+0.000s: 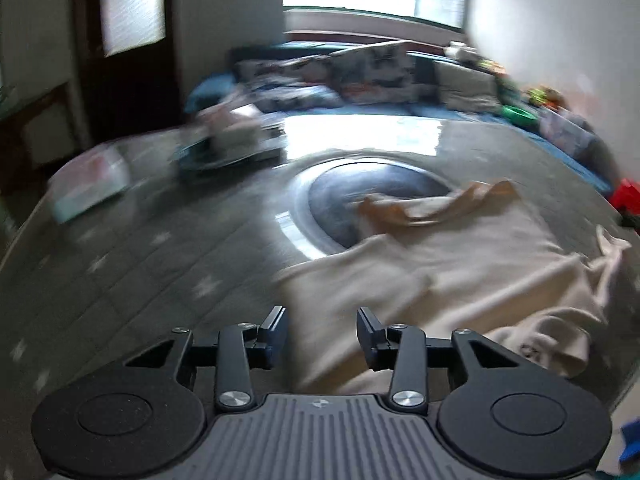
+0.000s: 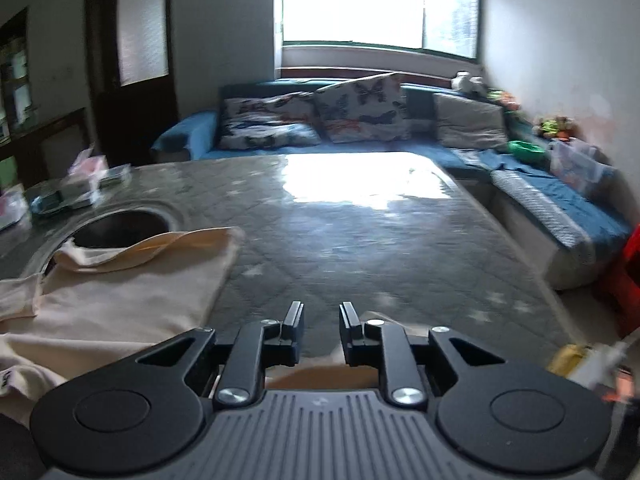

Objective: Fold clothes

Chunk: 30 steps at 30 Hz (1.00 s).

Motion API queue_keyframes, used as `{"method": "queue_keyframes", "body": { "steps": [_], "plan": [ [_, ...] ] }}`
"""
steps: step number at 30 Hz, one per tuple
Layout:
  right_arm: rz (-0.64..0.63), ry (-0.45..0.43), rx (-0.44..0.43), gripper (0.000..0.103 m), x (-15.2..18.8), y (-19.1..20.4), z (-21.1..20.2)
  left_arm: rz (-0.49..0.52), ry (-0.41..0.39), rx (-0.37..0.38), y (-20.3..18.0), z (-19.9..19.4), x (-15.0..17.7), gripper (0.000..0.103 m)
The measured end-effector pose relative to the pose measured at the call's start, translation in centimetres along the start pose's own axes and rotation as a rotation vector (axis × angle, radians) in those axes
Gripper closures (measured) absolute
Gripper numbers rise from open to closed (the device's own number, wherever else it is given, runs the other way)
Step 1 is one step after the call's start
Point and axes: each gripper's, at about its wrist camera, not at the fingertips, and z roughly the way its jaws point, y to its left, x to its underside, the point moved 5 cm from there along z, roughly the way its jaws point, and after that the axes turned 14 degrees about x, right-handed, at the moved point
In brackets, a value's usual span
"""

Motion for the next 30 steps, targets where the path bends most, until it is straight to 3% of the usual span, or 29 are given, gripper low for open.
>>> {"method": "queue_keyframes", "body": {
  "steps": [5,9,14,18,27,30],
  "plan": [
    [-0.069,0.032,-0.111,0.079,-0.2,5.0,1.5,0.069,0.048,0.118,-3.4,3.8,-0.1,0.061],
    [-0.122,0.057,-0.162,0.079,-0.2,8.2,2.6,0.036,0.096,0.122,-3.1,6.5,0.3,0.062],
    [-0.184,0.085,-0.209,0.077,-0.2,11.6,3.8,0.019,0.055,0.031,-1.3,6.9,-0.2,0.062],
    [-0.226,0.097,-0.224,0.076,-0.3,13.3,5.1,-0.018,-0.021,-0.113,1.4,6.0,-0.9,0.061],
    [-0.245,0.114,-0.206,0.071,-1.3,14.5,8.2,-0.365,-0.077,-0.43,12.1,3.3,-0.9,0.062],
    [-0.244,0.113,-0.203,0.07,-1.9,14.8,9.0,-0.423,-0.096,-0.423,13.8,2.4,-0.9,0.062]
  ]
}}
